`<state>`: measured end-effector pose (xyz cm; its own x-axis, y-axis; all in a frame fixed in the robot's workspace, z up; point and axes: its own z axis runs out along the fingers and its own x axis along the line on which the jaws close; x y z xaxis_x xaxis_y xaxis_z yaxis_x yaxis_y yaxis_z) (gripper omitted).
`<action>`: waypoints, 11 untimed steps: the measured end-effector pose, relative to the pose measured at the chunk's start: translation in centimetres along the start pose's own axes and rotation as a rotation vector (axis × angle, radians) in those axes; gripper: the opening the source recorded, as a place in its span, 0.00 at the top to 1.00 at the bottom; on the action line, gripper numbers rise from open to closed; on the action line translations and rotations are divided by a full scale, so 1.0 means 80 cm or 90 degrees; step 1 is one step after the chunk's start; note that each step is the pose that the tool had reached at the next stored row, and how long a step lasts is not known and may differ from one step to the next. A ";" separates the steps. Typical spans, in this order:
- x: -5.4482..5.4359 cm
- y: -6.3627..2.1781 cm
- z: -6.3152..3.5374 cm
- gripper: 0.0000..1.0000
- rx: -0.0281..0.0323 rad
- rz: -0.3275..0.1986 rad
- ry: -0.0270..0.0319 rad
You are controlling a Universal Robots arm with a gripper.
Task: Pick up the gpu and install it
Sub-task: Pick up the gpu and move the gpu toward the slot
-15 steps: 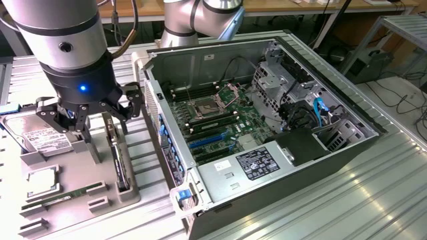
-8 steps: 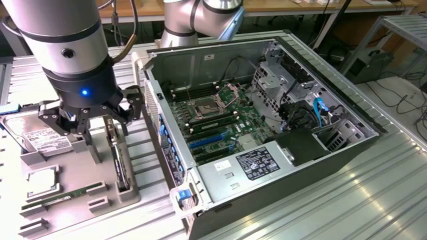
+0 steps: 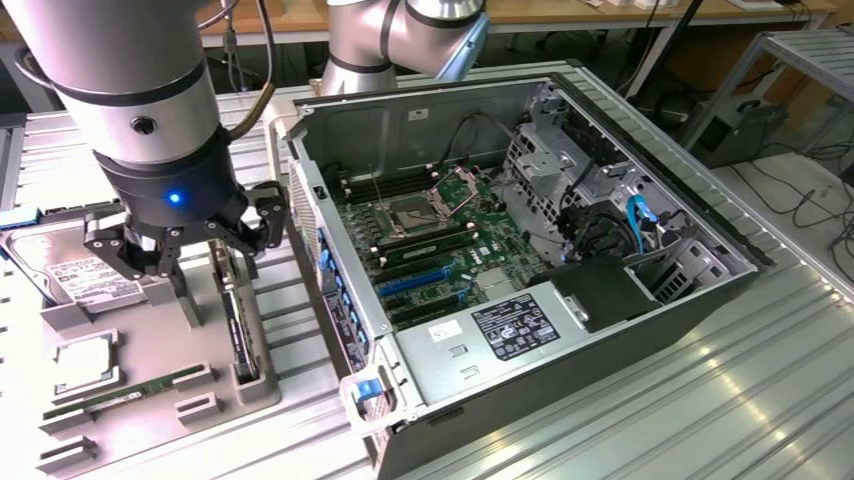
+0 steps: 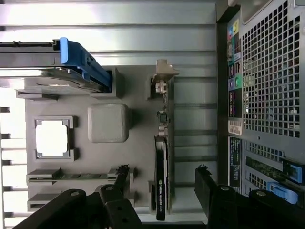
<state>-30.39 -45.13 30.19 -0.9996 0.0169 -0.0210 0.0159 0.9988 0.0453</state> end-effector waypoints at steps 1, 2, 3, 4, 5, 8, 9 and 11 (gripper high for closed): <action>0.000 0.000 0.001 0.34 0.0000 0.000 0.0000; 0.000 0.000 0.002 0.34 0.0000 0.000 0.0000; 0.000 0.000 0.003 0.34 0.0001 0.000 0.0000; 0.000 0.000 0.005 0.34 0.0000 0.000 0.0000; 0.000 0.000 0.007 0.34 0.0001 0.000 0.0000; 0.000 -0.003 0.013 0.34 0.0001 0.000 0.0001; 0.000 -0.004 0.015 0.34 0.0000 0.000 0.0001; 0.000 -0.007 0.020 0.34 0.0000 0.000 0.0001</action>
<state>-30.37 -45.63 28.58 -0.9996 0.0168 -0.0209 0.0159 0.9988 0.0453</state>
